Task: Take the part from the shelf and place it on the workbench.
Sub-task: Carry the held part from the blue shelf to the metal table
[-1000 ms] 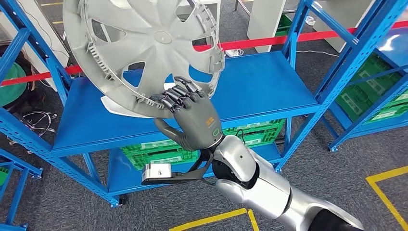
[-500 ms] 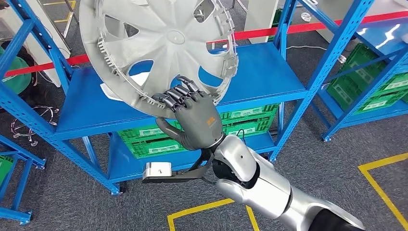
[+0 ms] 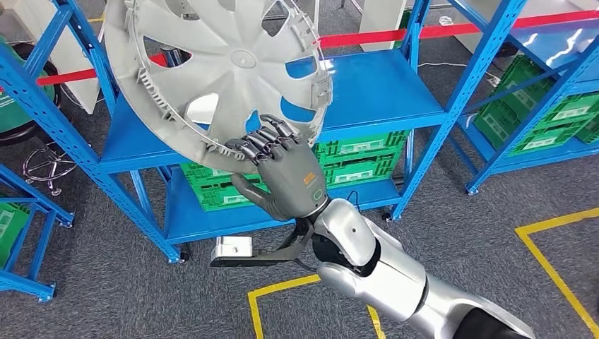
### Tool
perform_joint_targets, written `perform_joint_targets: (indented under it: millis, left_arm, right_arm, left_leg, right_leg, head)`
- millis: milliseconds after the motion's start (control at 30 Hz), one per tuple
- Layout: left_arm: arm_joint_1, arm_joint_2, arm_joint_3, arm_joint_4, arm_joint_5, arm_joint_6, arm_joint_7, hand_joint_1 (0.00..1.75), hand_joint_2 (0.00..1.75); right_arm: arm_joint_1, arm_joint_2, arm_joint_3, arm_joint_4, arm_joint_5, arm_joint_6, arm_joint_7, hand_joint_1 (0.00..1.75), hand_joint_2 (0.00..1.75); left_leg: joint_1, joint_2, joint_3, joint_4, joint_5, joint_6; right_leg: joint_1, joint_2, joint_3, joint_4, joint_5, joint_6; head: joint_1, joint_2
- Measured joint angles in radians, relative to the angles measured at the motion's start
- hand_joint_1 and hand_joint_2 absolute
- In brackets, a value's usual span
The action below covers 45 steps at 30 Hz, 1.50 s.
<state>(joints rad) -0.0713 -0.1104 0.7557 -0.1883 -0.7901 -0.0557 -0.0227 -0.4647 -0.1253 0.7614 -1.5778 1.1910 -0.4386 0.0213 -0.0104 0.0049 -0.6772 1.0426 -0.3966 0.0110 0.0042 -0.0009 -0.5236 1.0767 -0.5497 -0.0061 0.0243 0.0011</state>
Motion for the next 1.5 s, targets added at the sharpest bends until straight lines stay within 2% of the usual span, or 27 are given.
perform_joint_targets:
  millis: [67, 133, 200, 267, 300, 333, 400, 467, 500, 567, 633, 667, 733, 800, 833, 867, 933, 1000, 1033, 1067, 1133, 1200, 1267, 1333, 1400, 1433, 1500]
  left_arm:
    - [0.0, -0.001, 0.0, 0.0, -0.003, 0.0, 0.0, 0.0, 1.75]
    - [0.001, 0.001, 0.0, 0.0, -0.006, -0.001, 0.0, 0.0, 1.75]
    - [0.002, 0.003, 0.0, 0.0, -0.008, -0.002, -0.001, 0.0, 1.75]
    - [0.0, 0.004, 0.0, 0.0, -0.008, -0.003, -0.004, 0.0, 1.75]
    - [0.0, 0.004, 0.0, 0.0, -0.008, -0.004, -0.005, 0.0, 1.75]
    - [-0.001, 0.005, 0.0, 0.0, -0.008, -0.005, -0.006, 0.0, 1.75]
    - [-0.001, 0.006, 0.0, 0.0, -0.006, -0.006, -0.007, 0.0, 1.75]
    - [-0.003, 0.006, 0.0, -0.001, -0.002, -0.006, -0.008, 0.0, 1.75]
    - [-0.004, 0.006, 0.0, -0.001, 0.0, -0.006, -0.009, 0.0, 1.75]
    - [-0.004, 0.007, 0.0, -0.001, 0.002, -0.006, -0.009, 0.0, 1.75]
    - [-0.001, 0.007, 0.001, 0.0, 0.005, -0.006, -0.008, 0.0, 1.75]
    - [0.0, 0.008, 0.002, 0.0, 0.007, -0.006, -0.007, 0.0, 1.75]
    - [0.001, 0.009, 0.004, 0.0, 0.009, -0.004, -0.006, 0.0, 1.75]
    - [0.0, 0.01, 0.007, -0.001, 0.01, -0.003, -0.006, 0.0, 1.75]
    - [0.0, 0.01, 0.008, -0.001, 0.01, -0.003, -0.006, 0.0, 1.75]
    - [0.001, 0.009, 0.009, -0.001, 0.01, -0.003, -0.006, 0.0, 1.75]
    - [0.001, 0.008, 0.01, 0.0, 0.01, -0.003, -0.006, 0.0, 1.75]
    - [0.0, 0.007, 0.01, -0.001, 0.01, -0.003, -0.006, 0.0, 1.75]
    - [0.0, 0.007, 0.011, -0.001, 0.01, -0.003, -0.006, 0.0, 1.75]
    - [0.0, 0.007, 0.011, -0.001, 0.011, -0.003, -0.007, 0.0, 1.75]
    - [0.001, 0.008, 0.013, -0.001, 0.011, -0.003, -0.007, 0.0, 1.75]
    - [0.002, 0.009, 0.015, 0.0, 0.012, -0.003, -0.006, 0.0, 1.75]
    - [0.002, 0.01, 0.016, 0.0, 0.012, -0.003, -0.006, 0.0, 1.75]
    - [0.002, 0.01, 0.016, 0.0, 0.011, -0.003, -0.006, 0.0, 1.75]
    - [0.002, 0.01, 0.016, 0.0, 0.011, -0.003, -0.005, 0.0, 1.75]
    - [0.001, 0.01, 0.016, 0.0, 0.011, -0.003, -0.005, 0.0, 1.75]
    - [-0.001, 0.011, 0.016, 0.0, 0.011, -0.003, -0.005, 0.0, 1.75]
  right_arm:
    - [0.0, 0.001, 0.0, 0.0, 0.0, -0.001, 0.001, 1.75, 1.75]
    - [-0.002, 0.003, 0.0, 0.0, 0.002, 0.0, 0.002, 1.75, 1.75]
    - [-0.006, 0.008, -0.001, 0.0, 0.003, 0.002, 0.003, 1.75, 1.75]
    - [-0.007, 0.014, -0.001, 0.0, 0.003, 0.004, 0.003, 1.75, 1.75]
    - [-0.007, 0.016, -0.001, 0.0, 0.003, 0.005, 0.003, 1.75, 1.75]
    - [-0.007, 0.018, -0.001, 0.0, 0.003, 0.006, 0.004, 1.75, 1.75]
    - [-0.007, 0.022, -0.001, 0.0, 0.003, 0.007, 0.003, 1.75, 1.75]
    - [-0.008, 0.028, -0.001, 0.0, 0.003, 0.009, 0.0, 1.75, 1.75]
    - [-0.01, 0.032, -0.001, 0.001, 0.003, 0.01, -0.002, 1.75, 1.75]
    - [-0.013, 0.038, 0.0, 0.002, 0.002, 0.011, -0.004, 1.75, 1.75]
    - [-0.014, 0.039, 0.0, 0.005, -0.001, 0.012, -0.009, 1.75, 1.75]
    - [-0.015, 0.039, 0.0, 0.007, -0.003, 0.012, -0.013, 1.75, 1.75]
    - [-0.018, 0.039, 0.0, 0.01, -0.011, 0.014, -0.02, 1.75, 1.75]
    - [-0.023, 0.039, 0.0, 0.012, -0.018, 0.019, -0.022, 1.75, 1.75]
    - [-0.024, 0.039, 0.0, 0.014, -0.022, 0.022, -0.022, 1.75, 1.75]
    - [-0.024, 0.039, 0.0, 0.016, -0.023, 0.023, -0.023, 1.75, 1.75]
    - [-0.025, 0.039, 0.0, 0.018, -0.025, 0.024, -0.023, 1.75, 1.75]
    - [-0.031, 0.04, 0.0, 0.018, -0.028, 0.024, -0.023, 1.75, 1.75]
    - [-0.035, 0.041, 0.001, 0.018, -0.031, 0.025, -0.025, 1.75, 1.75]
    - [-0.039, 0.042, 0.001, 0.019, -0.035, 0.026, -0.027, 1.75, 1.75]
    - [-0.048, 0.042, 0.002, 0.021, -0.049, 0.027, -0.035, 1.75, 1.75]
    - [-0.06, 0.043, 0.004, 0.024, -0.061, 0.027, -0.039, 1.75, 1.75]
    - [-0.068, 0.043, 0.006, 0.026, -0.068, 0.027, -0.038, 1.75, 1.75]
    - [-0.07, 0.043, 0.007, 0.028, -0.072, 0.027, -0.037, 1.75, 1.75]
    - [-0.07, 0.041, 0.009, 0.031, -0.074, 0.027, -0.036, 1.75, 1.75]
    - [-0.07, 0.04, 0.009, 0.033, -0.074, 0.026, -0.036, 1.75, 1.75]
    - [-0.07, 0.039, 0.009, 0.035, -0.076, 0.026, -0.035, 1.75, 1.75]
  left_leg:
    - [0.002, 0.0, -0.003, -0.004, 0.02, -0.012]
    - [0.004, -0.002, -0.009, -0.003, 0.018, -0.025]
    - [0.007, -0.004, -0.028, 0.053, -0.058, -0.037]
    - [0.012, -0.005, -0.05, 0.17, -0.157, -0.05]
    - [0.016, -0.005, -0.054, 0.223, -0.177, -0.055]
    - [0.019, -0.005, -0.046, 0.254, -0.173, -0.059]
    - [0.027, -0.005, 0.018, 0.217, -0.124, -0.065]
    - [0.028, -0.008, 0.12, 0.084, -0.126, -0.064]
    - [0.026, -0.011, 0.154, 0.029, -0.138, -0.057]
    - [0.014, -0.017, 0.169, -0.019, -0.147, -0.035]
    - [0.01, -0.015, 0.153, -0.024, -0.124, -0.013]
    - [0.011, -0.012, 0.143, -0.028, -0.11, -0.003]
    - [0.011, -0.007, 0.116, -0.03, -0.08, 0.011]
    - [0.009, -0.007, 0.079, -0.029, -0.052, 0.016]
    - [0.007, -0.007, 0.06, -0.027, -0.038, 0.015]
    - [0.006, -0.006, 0.041, -0.024, -0.025, 0.014]
    - [0.006, -0.006, 0.006, -0.016, -0.002, 0.01]
    - [0.004, -0.008, -0.018, -0.009, 0.019, 0.001]
    - [0.004, -0.008, -0.022, -0.008, 0.029, -0.005]
    - [0.004, -0.008, -0.024, -0.011, 0.039, -0.012]
    - [0.007, -0.008, -0.027, -0.018, 0.055, -0.025]
    - [0.01, -0.01, -0.045, 0.016, 0.006, -0.037]
    - [0.014, -0.01, -0.073, 0.126, -0.099, -0.046]
    - [0.016, -0.009, -0.086, 0.246, -0.156, -0.053]
    - [0.017, -0.009, -0.047, 0.263, -0.127, -0.053]
    - [0.017, -0.01, -0.003, 0.221, -0.104, -0.049]
    - [0.012, -0.01, 0.116, 0.069, -0.11, -0.036]
  right_leg:
    - [0.005, 0.001, 0.018, -0.042, -0.008, -0.009]
    - [0.0, 0.0, 0.002, -0.05, 0.015, -0.021]
    - [-0.007, -0.002, -0.022, -0.056, 0.044, -0.031]
    - [-0.008, -0.002, -0.052, -0.054, 0.071, -0.033]
    - [-0.008, -0.003, -0.069, -0.053, 0.085, -0.032]
    - [-0.009, -0.003, -0.088, -0.05, 0.098, -0.029]
    - [-0.011, -0.003, -0.126, -0.044, 0.123, -0.022]
    - [-0.014, -0.003, -0.155, -0.037, 0.146, -0.01]
    - [-0.015, -0.003, -0.162, -0.037, 0.157, -0.004]
    - [-0.019, -0.002, -0.167, -0.046, 0.181, 0.011]
    - [-0.026, 0.0, -0.175, -0.053, 0.192, 0.025]
    - [-0.029, 0.001, -0.184, -0.04, 0.171, 0.03]
    - [-0.029, 0.001, -0.213, 0.047, 0.072, 0.036]
    - [-0.027, 0.001, -0.237, 0.185, -0.019, 0.038]
    - [-0.025, 0.001, -0.236, 0.234, -0.029, 0.037]
    - [-0.023, 0.001, -0.22, 0.254, -0.018, 0.035]
    - [-0.018, 0.001, -0.132, 0.181, 0.026, 0.028]
    - [-0.011, 0.001, -0.018, 0.035, 0.011, 0.017]
    - [-0.008, 0.002, 0.015, -0.019, -0.007, 0.012]
    - [-0.004, 0.002, 0.025, -0.046, -0.018, 0.006]
    - [-0.005, 0.001, 0.012, -0.054, 0.0, -0.007]
    - [-0.009, -0.003, -0.008, -0.057, 0.026, -0.023]
    - [-0.011, -0.004, -0.034, -0.058, 0.052, -0.031]
    - [-0.01, -0.005, -0.064, -0.056, 0.077, -0.03]
    - [-0.01, -0.006, -0.098, -0.055, 0.103, -0.027]
    - [-0.01, -0.005, -0.113, -0.054, 0.114, -0.025]
    - [-0.009, -0.005, -0.132, -0.053, 0.134, -0.017]
  head:
    - [0.002, 0.0]
    - [0.004, 0.0]
    - [0.003, 0.0]
    - [0.001, 0.0]
    - [0.001, 0.0]
    - [0.001, 0.0]
    - [0.001, 0.0]
    - [0.001, 0.0]
    - [0.002, 0.0]
    - [0.0, 0.0]
    - [-0.005, 0.0]
    - [-0.006, 0.0]
    - [-0.007, 0.0]
    - [-0.007, 0.0]
    - [-0.007, 0.0]
    - [-0.007, 0.0]
    - [-0.007, 0.0]
    - [-0.008, 0.0]
    - [-0.007, 0.0]
    - [-0.006, 0.0]
    - [-0.003, 0.0]
    - [-0.006, 0.0]
    - [-0.011, 0.0]
    - [-0.011, 0.0]
    - [-0.011, 0.0]
    - [-0.011, 0.0]
    - [-0.011, 0.0]
